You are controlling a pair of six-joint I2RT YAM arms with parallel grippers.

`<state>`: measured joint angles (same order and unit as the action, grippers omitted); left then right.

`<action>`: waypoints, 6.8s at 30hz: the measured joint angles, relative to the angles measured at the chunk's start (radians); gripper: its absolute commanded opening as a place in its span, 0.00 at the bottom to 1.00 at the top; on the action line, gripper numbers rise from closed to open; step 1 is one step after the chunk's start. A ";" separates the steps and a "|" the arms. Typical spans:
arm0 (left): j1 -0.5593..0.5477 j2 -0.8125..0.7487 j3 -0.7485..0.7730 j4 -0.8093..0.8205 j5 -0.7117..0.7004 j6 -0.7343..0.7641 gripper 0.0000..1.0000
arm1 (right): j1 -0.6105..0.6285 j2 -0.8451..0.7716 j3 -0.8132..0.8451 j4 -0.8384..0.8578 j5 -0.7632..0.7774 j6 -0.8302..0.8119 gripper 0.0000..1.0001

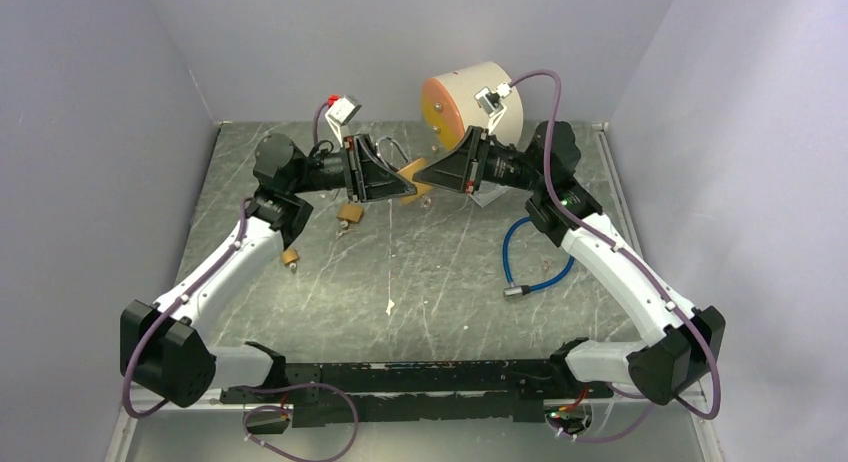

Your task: Unlock with the key

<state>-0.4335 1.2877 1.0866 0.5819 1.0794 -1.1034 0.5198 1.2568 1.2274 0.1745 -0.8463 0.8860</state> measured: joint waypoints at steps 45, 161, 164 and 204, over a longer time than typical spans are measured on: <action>0.052 0.020 0.115 -1.205 -0.153 0.685 0.33 | 0.059 0.146 0.113 -0.654 -0.085 -0.518 0.00; -0.081 -0.042 -0.034 -1.136 -0.773 0.564 0.66 | -0.217 0.402 -0.285 -0.695 0.978 -0.192 0.00; -0.081 -0.055 -0.034 -1.149 -0.793 0.565 0.66 | -0.126 0.434 -0.251 -0.695 0.982 -0.175 0.00; -0.099 -0.093 -0.376 -0.712 -0.678 0.294 0.62 | 0.142 0.381 -0.061 -0.657 0.695 -0.014 0.19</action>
<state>-0.5323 1.1942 0.7105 -0.1303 0.4011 -0.8089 0.6613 1.6382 1.1667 -0.4824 -0.1516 0.8722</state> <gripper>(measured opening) 0.607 0.093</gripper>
